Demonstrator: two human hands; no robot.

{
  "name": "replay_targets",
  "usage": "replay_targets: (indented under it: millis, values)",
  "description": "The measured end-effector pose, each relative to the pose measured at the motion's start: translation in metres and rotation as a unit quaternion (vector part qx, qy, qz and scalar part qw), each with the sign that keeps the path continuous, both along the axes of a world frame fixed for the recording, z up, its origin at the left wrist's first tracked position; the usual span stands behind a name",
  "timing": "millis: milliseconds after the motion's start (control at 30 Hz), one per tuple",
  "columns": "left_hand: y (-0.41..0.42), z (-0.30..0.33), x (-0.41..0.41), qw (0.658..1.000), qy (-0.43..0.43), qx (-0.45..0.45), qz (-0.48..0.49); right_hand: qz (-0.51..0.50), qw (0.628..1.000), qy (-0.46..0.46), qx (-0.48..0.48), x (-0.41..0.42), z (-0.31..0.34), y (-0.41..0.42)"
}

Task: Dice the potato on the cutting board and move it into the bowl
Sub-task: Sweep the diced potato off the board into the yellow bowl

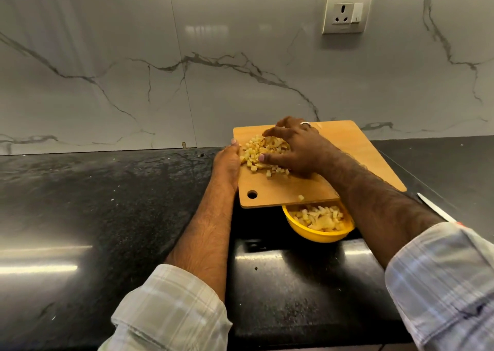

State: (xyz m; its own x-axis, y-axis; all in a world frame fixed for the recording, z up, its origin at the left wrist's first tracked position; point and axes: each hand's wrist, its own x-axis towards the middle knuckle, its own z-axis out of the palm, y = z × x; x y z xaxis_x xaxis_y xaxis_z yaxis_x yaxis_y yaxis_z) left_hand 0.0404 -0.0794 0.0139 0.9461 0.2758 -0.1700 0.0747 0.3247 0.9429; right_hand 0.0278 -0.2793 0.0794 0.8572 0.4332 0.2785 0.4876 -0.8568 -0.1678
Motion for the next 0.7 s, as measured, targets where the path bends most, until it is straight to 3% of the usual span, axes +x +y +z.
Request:
replay_targets:
  millis: [200,400,700]
  values:
    - [-0.003,0.000,-0.001,1.000,-0.014,0.013,0.009,0.001,1.000,-0.027,0.008,-0.007,-0.003,-0.010]
    - [-0.007,0.008,-0.010,0.993,-0.100,0.052,0.034,-0.008,0.998,-0.062,0.012,-0.023,-0.005,-0.020]
    - [-0.008,0.008,-0.013,0.991,-0.122,0.056,0.023,-0.020,0.996,-0.075,0.043,-0.063,-0.024,-0.040]
